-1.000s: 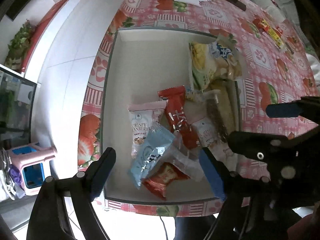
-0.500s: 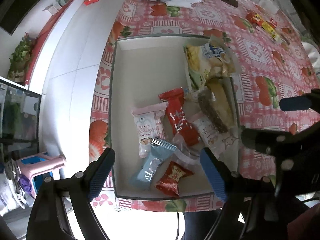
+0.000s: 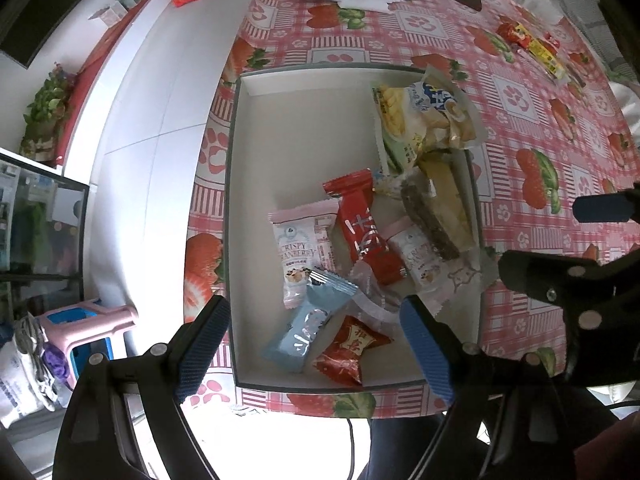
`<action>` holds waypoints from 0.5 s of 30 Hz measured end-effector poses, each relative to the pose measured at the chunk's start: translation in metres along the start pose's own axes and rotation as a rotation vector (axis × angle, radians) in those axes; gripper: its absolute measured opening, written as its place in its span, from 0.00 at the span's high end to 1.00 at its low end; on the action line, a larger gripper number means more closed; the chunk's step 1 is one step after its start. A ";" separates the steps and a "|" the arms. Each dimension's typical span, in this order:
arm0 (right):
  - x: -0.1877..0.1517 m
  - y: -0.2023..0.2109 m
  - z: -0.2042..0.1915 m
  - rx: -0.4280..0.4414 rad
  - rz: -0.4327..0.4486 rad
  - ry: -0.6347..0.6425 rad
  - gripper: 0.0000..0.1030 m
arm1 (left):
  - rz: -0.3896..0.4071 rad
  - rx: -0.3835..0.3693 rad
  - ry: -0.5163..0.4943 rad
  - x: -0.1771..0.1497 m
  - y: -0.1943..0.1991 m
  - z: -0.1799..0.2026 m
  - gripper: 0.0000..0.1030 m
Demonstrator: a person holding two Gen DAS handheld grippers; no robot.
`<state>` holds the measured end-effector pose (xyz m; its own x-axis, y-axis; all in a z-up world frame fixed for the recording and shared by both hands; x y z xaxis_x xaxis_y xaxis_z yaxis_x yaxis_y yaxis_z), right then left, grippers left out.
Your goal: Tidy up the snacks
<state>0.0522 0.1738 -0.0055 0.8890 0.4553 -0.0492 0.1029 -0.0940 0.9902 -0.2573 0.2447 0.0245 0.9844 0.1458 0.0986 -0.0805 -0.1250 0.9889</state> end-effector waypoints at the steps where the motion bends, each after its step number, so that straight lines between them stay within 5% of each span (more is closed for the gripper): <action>1: 0.000 0.000 0.000 0.000 0.001 -0.001 0.00 | -0.002 -0.001 0.003 0.000 0.000 0.000 0.13; 15: -0.004 0.002 -0.004 -0.005 0.012 -0.008 0.00 | -0.012 -0.002 0.019 -0.006 0.001 -0.004 0.13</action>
<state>0.0476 0.1752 -0.0029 0.8936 0.4472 -0.0380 0.0897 -0.0948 0.9915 -0.2640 0.2477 0.0256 0.9821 0.1660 0.0891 -0.0693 -0.1211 0.9902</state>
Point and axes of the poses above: each gripper's, at about its wrist camera, not at the fingertips, and y roughly against the way its jaws point, z to its right, x to its top, the point moved 5 cm from there along -y, roughly the way its jaws point, and after that the axes turned 1 degree about -y, right-handed, at the moved point
